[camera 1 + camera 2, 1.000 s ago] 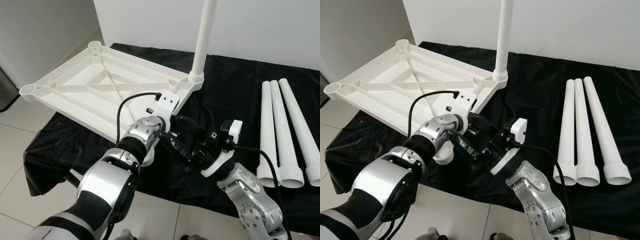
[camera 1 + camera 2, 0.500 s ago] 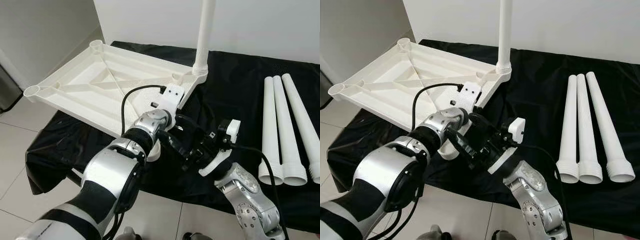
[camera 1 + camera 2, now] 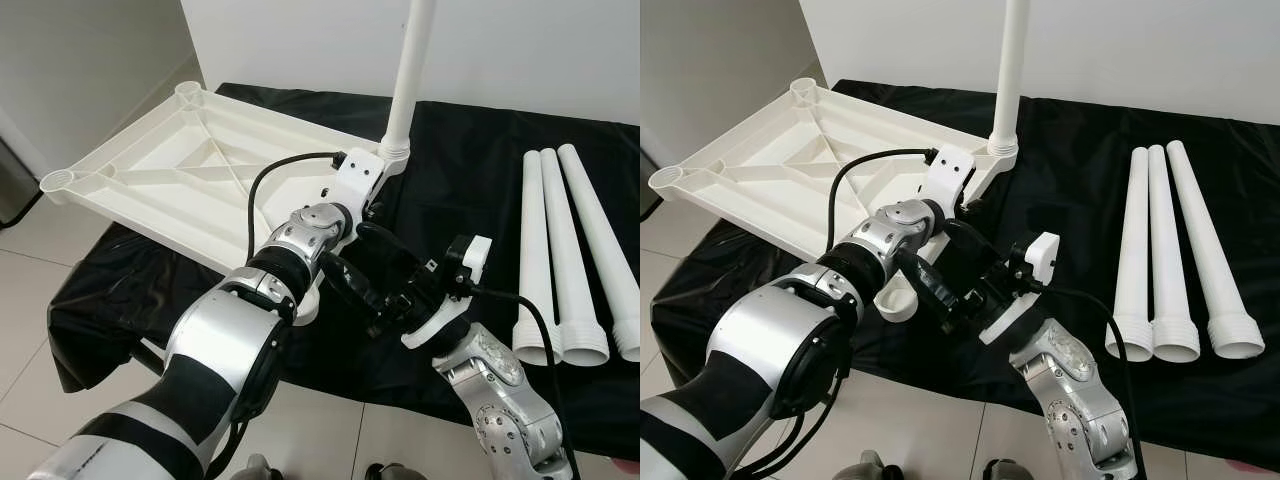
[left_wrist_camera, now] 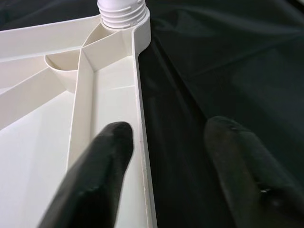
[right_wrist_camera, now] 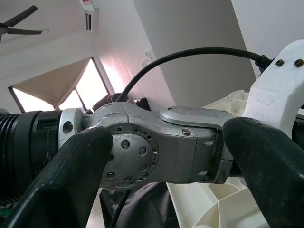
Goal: Building children table
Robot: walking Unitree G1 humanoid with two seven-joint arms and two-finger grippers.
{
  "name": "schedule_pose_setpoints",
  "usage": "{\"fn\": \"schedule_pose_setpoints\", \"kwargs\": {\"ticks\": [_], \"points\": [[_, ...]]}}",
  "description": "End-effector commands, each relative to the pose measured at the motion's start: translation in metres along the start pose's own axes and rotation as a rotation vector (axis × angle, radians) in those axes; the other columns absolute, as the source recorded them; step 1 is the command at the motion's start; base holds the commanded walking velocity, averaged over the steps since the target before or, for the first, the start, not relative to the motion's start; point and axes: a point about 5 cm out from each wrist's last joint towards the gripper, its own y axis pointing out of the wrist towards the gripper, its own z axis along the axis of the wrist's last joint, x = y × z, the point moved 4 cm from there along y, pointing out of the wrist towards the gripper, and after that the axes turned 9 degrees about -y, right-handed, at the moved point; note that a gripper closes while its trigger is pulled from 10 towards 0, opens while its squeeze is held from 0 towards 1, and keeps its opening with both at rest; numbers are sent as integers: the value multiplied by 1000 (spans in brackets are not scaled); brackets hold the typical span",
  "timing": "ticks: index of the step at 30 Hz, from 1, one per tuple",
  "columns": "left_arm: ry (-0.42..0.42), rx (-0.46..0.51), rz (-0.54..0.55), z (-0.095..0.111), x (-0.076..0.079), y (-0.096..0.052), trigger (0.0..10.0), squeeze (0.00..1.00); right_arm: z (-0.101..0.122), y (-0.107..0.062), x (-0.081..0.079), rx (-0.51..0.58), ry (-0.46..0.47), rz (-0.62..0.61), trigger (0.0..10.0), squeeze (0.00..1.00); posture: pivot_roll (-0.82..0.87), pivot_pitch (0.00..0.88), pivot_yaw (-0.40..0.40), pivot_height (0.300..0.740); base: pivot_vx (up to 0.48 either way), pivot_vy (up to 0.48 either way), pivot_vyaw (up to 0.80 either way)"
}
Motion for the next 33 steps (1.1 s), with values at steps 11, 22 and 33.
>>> {"fn": "schedule_pose_setpoints", "kwargs": {"ticks": [11, 22, 33], "points": [[79, 60, -239, 13, 42, 0, 10000, 0, -9, 6, 0, -15, 23, 2, 10000, 0, -72, 84, 86, 740, 0, 0, 0], [132, 174, -191, 10, -6, -30, 10000, 0, -21, 16, 16, -25, 21, -25, 10000, 0, -8, 54, 40, 740, 0, 0, 0], [154, 202, 51, -12, -86, -90, 10000, 0, -31, 26, 37, -48, -11, -73, 10000, 0, 34, 19, -10, 740, 0, 0, 0]]}}
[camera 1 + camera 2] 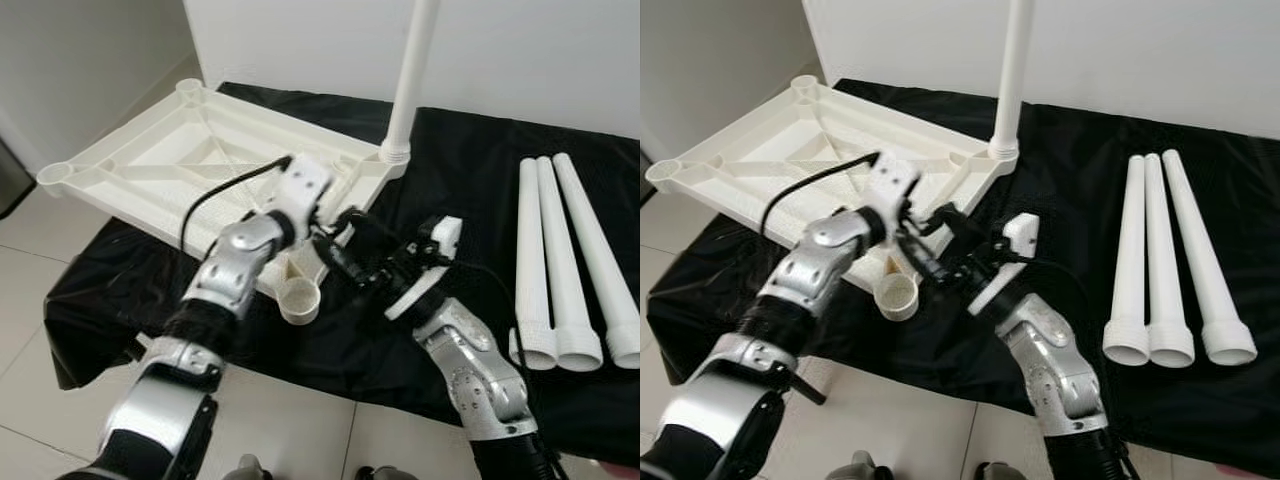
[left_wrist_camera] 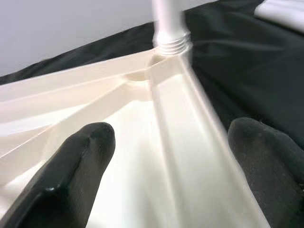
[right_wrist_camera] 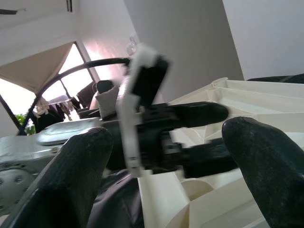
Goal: Building children table
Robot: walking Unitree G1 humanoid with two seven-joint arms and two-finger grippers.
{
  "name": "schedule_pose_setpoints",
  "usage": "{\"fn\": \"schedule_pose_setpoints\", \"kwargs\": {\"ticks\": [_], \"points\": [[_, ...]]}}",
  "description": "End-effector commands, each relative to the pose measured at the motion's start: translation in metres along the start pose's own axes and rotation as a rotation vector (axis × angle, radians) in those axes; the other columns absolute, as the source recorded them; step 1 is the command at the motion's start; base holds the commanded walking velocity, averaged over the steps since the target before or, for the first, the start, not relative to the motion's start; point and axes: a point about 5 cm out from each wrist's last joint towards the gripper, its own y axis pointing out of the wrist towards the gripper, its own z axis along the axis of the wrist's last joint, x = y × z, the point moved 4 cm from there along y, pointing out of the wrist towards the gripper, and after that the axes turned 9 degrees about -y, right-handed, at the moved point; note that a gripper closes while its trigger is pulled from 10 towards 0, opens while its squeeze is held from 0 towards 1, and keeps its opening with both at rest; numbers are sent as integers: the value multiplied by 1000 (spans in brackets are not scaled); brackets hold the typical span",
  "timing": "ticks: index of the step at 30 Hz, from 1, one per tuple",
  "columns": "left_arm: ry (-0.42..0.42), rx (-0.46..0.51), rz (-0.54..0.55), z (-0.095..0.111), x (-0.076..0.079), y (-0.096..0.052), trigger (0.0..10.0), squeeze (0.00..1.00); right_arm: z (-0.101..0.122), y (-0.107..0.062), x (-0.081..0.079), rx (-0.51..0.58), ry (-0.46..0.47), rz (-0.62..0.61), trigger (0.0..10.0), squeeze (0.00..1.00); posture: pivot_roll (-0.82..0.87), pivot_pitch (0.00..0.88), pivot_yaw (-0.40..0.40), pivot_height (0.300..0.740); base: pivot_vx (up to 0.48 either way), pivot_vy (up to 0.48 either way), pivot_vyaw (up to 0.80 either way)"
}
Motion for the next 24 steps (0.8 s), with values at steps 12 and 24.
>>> {"fn": "schedule_pose_setpoints", "kwargs": {"ticks": [12, 24], "points": [[104, -172, 221, -42, -63, -70, 10000, 0, -4, 12, 15, -9, -48, 10, 10000, 0, 55, 0, -44, 740, 0, 0, 0], [215, -367, 53, -88, -23, -87, 10000, 0, 5, 20, 26, 7, -102, 1, 10000, 0, 42, 0, -49, 740, 0, 0, 0]]}}
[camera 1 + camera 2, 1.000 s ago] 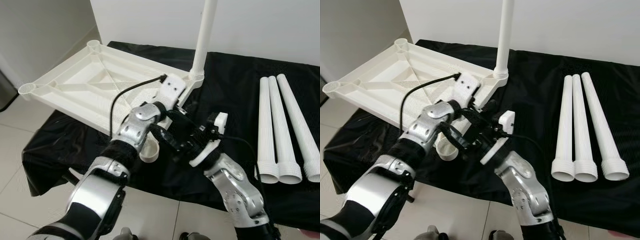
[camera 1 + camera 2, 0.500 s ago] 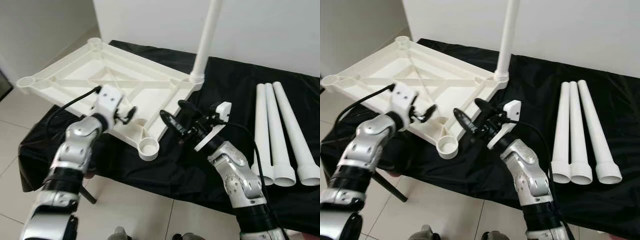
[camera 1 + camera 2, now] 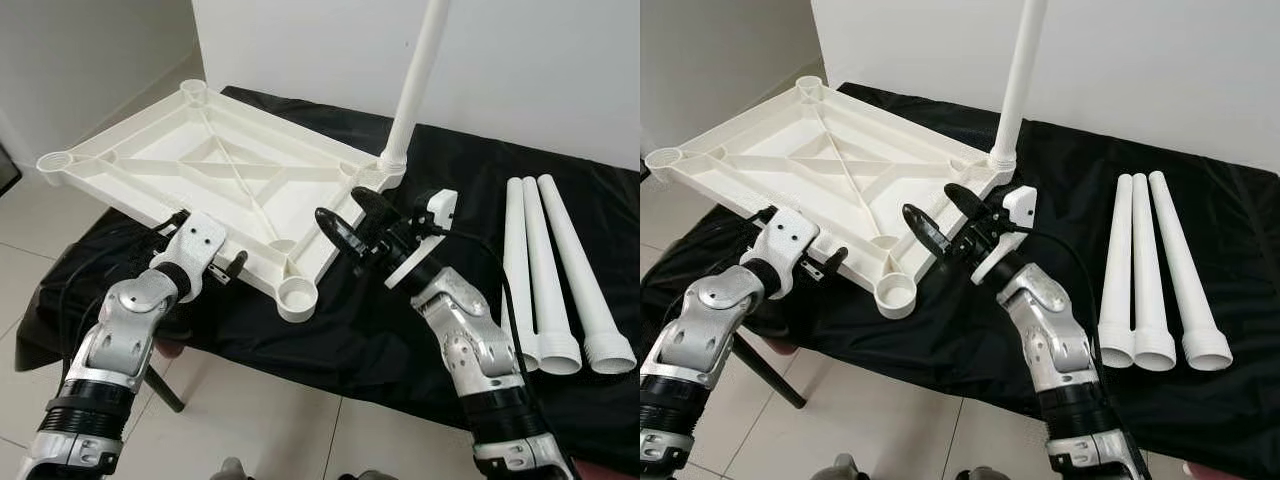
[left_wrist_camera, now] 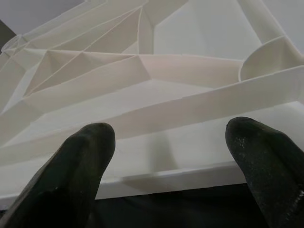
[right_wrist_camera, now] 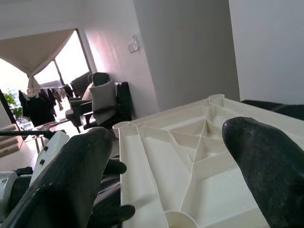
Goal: Building children table
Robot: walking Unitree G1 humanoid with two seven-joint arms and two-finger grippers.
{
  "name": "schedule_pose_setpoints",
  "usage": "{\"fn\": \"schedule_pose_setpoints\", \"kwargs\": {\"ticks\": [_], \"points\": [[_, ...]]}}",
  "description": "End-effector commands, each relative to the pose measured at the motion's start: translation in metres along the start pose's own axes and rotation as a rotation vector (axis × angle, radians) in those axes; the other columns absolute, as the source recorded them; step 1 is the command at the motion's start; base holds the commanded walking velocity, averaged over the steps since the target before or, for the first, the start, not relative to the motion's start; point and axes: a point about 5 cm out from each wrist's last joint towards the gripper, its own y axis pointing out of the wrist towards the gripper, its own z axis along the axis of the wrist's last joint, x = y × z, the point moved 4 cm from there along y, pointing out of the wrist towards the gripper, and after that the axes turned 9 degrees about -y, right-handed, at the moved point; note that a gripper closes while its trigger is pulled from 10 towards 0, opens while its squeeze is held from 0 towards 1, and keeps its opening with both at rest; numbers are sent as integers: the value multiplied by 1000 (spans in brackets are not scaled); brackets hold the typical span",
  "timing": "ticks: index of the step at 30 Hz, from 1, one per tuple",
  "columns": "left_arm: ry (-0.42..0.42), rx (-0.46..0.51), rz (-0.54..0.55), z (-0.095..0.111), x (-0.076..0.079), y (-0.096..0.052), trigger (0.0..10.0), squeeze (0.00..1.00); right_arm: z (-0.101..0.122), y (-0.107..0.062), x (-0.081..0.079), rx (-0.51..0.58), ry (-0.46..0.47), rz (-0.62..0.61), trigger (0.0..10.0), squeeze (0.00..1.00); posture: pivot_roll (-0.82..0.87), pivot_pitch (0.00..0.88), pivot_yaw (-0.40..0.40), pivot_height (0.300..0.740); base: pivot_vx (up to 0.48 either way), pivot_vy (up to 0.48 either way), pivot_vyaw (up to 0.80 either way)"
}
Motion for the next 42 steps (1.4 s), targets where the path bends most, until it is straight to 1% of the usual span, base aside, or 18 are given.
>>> {"fn": "schedule_pose_setpoints", "kwargs": {"ticks": [1, 5, 8, 9, 11, 13, 17, 20, 21, 23, 25, 26, 29, 31, 34, 39, 41, 42], "points": [[-13, -98, -82, -21, 24, 6, 10000, 0, 2, -2, 5, -1, -19, -17, 10000, 0, 35, 0, -45, 740, 0, 0, 0], [-25, -110, -82, -22, 27, 8, 10000, 0, 3, -2, 5, 1, -21, -19, 10000, 0, 33, 0, -44, 740, 0, 0, 0], [-19, -127, -124, -22, 38, 14, 10000, 0, 5, -5, 6, -2, -24, -31, 10000, 0, 18, 5, -36, 740, 0, 0, 0], [-19, -127, -124, -22, 38, 14, 10000, 0, 5, -5, 6, -2, -24, -31, 10000, 0, 18, 5, -36, 740, 0, 0, 0], [-12, -125, -185, -14, 52, 21, 10000, 0, 7, -7, 8, -3, -34, -44, 10000, 0, -2, 18, -17, 740, 0, 0, 0], [-14, -117, -220, -6, 61, 24, 10000, 0, 9, -8, 9, 1, -42, -53, 10000, 0, -7, 24, -10, 740, 0, 0, 0], [-27, -94, -241, 6, 69, 30, 10000, 0, 10, -9, 10, 3, -48, -66, 10000, 0, -16, 30, 1, 740, 0, 0, 0], [-40, -94, -245, 8, 72, 33, 10000, 0, 10, -10, 10, 3, -51, -71, 10000, 0, -21, 33, 7, 740, 0, 0, 0], [-51, -92, -254, 11, 77, 36, 10000, 0, 11, -10, 11, 3, -53, -78, 10000, 0, -29, 37, 14, 740, 0, 0, 0], [-51, -92, -254, 11, 77, 36, 10000, 0, 11, -10, 11, 3, -53, -78, 10000, 0, -29, 37, 14, 740, 0, 0, 0], [-62, -97, -287, 15, 91, 42, 10000, 0, 12, -12, 12, 4, -59, -93, 10000, 0, -40, 43, 26, 740, 0, 0, 0], [-62, -97, -287, 15, 91, 42, 10000, 0, 12, -12, 12, 4, -59, -93, 10000, 0, -40, 43, 26, 740, 0, 0, 0], [-74, -91, -321, 24, 108, 51, 10000, 0, 14, -13, 12, 8, -61, -105, 10000, 0, -45, 44, 31, 740, 0, 0, 0], [-74, -91, -321, 24, 108, 51, 10000, 0, 14, -13, 12, 8, -61, -105, 10000, 0, -45, 44, 31, 740, 0, 0, 0], [-87, -86, -338, 31, 119, 58, 10000, 0, 16, -13, 13, 14, -62, -112, 10000, 0, -51, 44, 33, 740, 0, 0, 0], [-90, -80, -346, 35, 124, 61, 10000, 0, 17, -13, 13, 16, -65, -115, 10000, 0, -52, 45, 33, 740, 0, 0, 0], [-84, -63, -373, 47, 139, 69, 10000, 0, 19, -13, 14, 20, -67, -123, 10000, 0, -59, 50, 37, 740, 0, 0, 0], [-84, -63, -373, 47, 139, 69, 10000, 0, 19, -13, 14, 20, -67, -123, 10000, 0, -59, 50, 37, 740, 0, 0, 0]]}}
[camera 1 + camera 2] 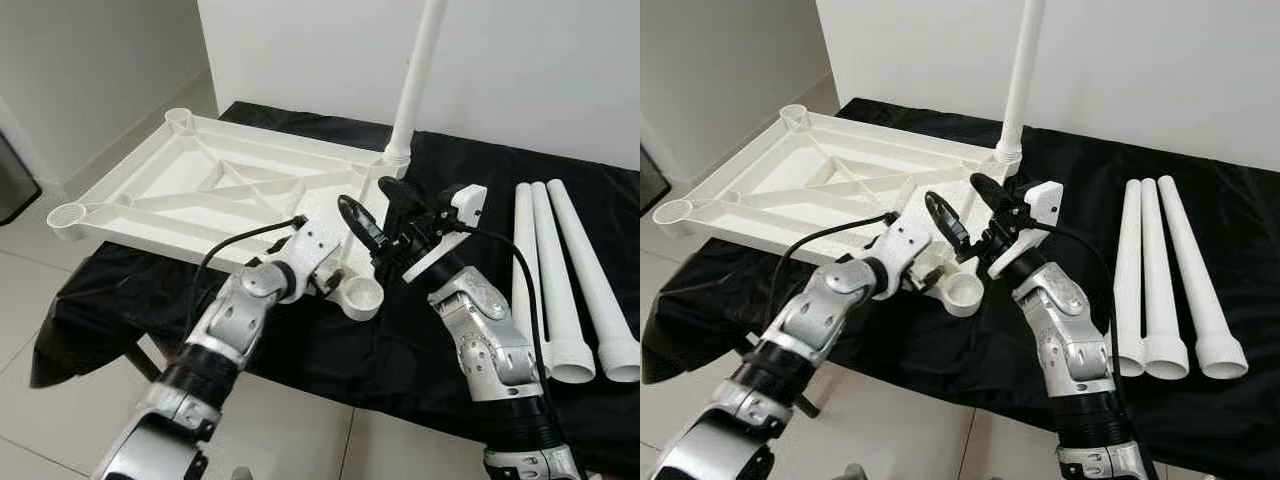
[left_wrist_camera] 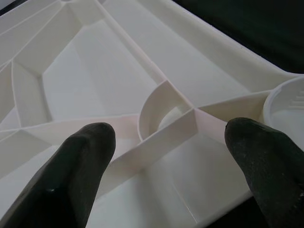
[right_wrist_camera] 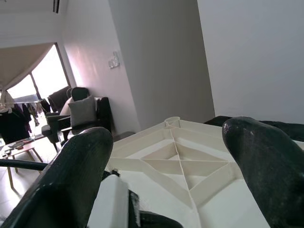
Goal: Building children table
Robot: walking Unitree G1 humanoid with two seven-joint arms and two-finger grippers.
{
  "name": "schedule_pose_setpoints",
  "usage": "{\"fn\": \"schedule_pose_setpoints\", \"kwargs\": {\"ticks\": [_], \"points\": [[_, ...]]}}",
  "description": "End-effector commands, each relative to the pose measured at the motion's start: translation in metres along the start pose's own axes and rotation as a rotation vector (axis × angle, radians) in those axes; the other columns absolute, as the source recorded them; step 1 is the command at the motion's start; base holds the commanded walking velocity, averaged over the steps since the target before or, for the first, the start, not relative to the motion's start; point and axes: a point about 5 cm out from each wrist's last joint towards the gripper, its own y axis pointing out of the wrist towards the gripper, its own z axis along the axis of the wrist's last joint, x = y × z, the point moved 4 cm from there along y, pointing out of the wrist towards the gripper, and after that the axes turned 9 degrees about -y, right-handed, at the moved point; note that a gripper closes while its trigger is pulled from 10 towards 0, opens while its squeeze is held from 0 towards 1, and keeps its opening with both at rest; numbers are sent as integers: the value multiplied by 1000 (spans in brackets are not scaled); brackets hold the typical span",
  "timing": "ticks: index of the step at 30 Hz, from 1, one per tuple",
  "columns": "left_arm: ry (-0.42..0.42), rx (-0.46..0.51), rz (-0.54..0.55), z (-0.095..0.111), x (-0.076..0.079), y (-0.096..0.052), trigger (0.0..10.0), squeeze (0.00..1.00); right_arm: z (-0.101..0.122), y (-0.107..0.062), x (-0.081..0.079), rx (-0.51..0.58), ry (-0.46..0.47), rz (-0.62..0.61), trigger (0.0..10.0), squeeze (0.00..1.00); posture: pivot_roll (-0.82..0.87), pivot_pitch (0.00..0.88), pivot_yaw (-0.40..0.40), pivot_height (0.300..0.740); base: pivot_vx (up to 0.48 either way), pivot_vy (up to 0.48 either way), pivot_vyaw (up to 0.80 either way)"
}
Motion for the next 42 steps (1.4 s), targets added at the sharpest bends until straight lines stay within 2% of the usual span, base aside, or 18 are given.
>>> {"fn": "schedule_pose_setpoints", "kwargs": {"ticks": [1, 7, 13, 15, 18, 20, 24, 27, 29, 30, 31, 32, 33, 35, 36, 39, 40, 42], "points": [[4, -62, -79, -13, 25, 10, 10000, 0, 2, -1, -1, 4, -3, -6, 10000, 0, -59, 50, 37, 740, 0, 0, 0], [-3, -48, -93, -4, 31, 16, 10000, 0, 3, -1, -1, 6, 0, -14, 10000, 0, -62, 46, 39, 740, 0, 0, 0], [23, -52, -96, -8, 27, 12, 10000, 0, 3, -2, -1, 4, -2, -16, 10000, 0, -59, 40, 37, 740, 0, 0, 0], [85, -70, -106, -18, 7, -6, 10000, 0, -1, -2, 2, -8, -9, -16, 10000, 0, -47, 33, 29, 740, 0, 0, 0], [99, -69, -114, -19, 4, -11, 10000, 0, -1, -2, 3, -9, -10, -15, 10000, 0, -47, 33, 29, 740, 0, 0, 0], [109, -59, -131, -17, -5, -20, 10000, 0, -2, 0, 4, -8, -6, -19, 10000, 0, -34, 25, 21, 740, 0, 0, 0], [114, -55, -140, -15, -7, -23, 10000, 0, -2, 1, 5, -7, -5, -21, 10000, 0, -34, 25, 21, 740, 0, 0, 0], [123, 14, -165, 10, -23, -36, 10000, 0, -5, 7, 8, -12, 0, -26, 10000, 0, -19, 11, 9, 740, 0, 0, 0], [123, 14, -165, 10, -23, -36, 10000, 0, -5, 7, 8, -12, 0, -26, 10000, 0, -19, 11, 9, 740, 0, 0, 0], [120, 52, -170, 22, -27, -40, 10000, 0, -6, 9, 9, -17, -1, -28, 10000, 0, -18, 7, 7, 740, 0, 0, 0], [120, 52, -170, 22, -27, -40, 10000, 0, -6, 9, 9, -17, -1, -28, 10000, 0, -18, 7, 7, 740, 0, 0, 0], [106, 95, -171, 35, -30, -43, 10000, 0, -8, 11, 10, -23, -4, -31, 10000, 0, -16, 7, 4, 740, 0, 0, 0], [106, 95, -171, 35, -30, -43, 10000, 0, -8, 11, 10, -23, -4, -31, 10000, 0, -16, 7, 4, 740, 0, 0, 0], [83, 176, -140, 60, -42, -49, 10000, 0, -11, 15, 14, -47, -13, -44, 10000, 0, -16, 3, 0, 740, 0, 0, 0], [83, 176, -140, 60, -42, -49, 10000, 0, -11, 15, 14, -47, -13, -44, 10000, 0, -16, 3, 0, 740, 0, 0, 0], [39, 253, -59, 82, -64, -56, 10000, 0, -15, 21, 25, -89, -37, -92, 10000, 0, -17, 1, -5, 740, 0, 0, 0], [39, 253, -59, 82, -64, -56, 10000, 0, -15, 21, 25, -89, -37, -92, 10000, 0, -17, 1, -5, 740, 0, 0, 0], [-7, 287, 1, 88, -77, -58, 10000, 0, -16, 25, 34, -110, -54, -130, 10000, 0, -15, 0, -7, 740, 0, 0, 0]]}}
